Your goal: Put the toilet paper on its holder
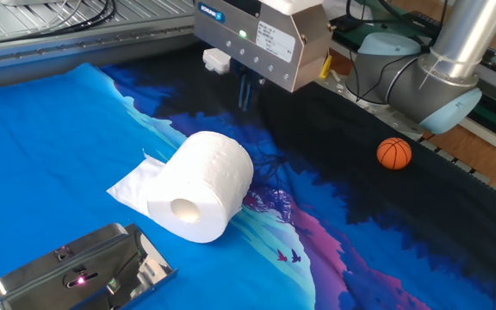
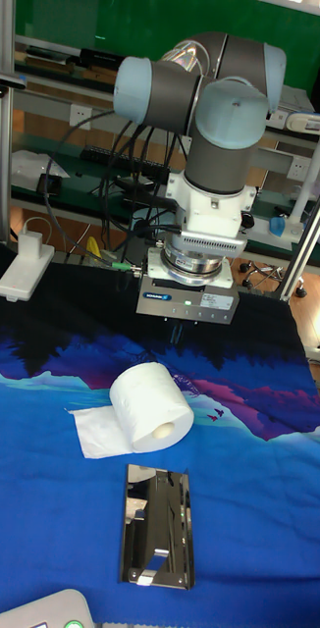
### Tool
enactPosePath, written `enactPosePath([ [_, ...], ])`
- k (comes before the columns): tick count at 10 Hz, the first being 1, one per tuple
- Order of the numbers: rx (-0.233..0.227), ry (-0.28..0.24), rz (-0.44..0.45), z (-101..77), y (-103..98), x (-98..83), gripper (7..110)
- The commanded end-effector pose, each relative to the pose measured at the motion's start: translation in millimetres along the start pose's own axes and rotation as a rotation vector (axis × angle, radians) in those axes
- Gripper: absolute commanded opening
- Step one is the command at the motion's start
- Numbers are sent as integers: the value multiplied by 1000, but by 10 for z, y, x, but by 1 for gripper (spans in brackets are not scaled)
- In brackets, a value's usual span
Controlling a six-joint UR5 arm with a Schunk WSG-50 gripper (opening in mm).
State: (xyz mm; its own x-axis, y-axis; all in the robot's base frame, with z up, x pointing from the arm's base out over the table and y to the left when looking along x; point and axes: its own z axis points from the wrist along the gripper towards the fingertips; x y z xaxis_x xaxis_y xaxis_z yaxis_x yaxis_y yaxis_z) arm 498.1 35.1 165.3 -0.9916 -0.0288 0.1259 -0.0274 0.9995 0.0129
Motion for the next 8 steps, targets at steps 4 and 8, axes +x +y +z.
enactPosePath([
  [4,44,21,-9,-16,-114,55,7],
  [8,-5,-26,-8,-14,8,-64,7],
])
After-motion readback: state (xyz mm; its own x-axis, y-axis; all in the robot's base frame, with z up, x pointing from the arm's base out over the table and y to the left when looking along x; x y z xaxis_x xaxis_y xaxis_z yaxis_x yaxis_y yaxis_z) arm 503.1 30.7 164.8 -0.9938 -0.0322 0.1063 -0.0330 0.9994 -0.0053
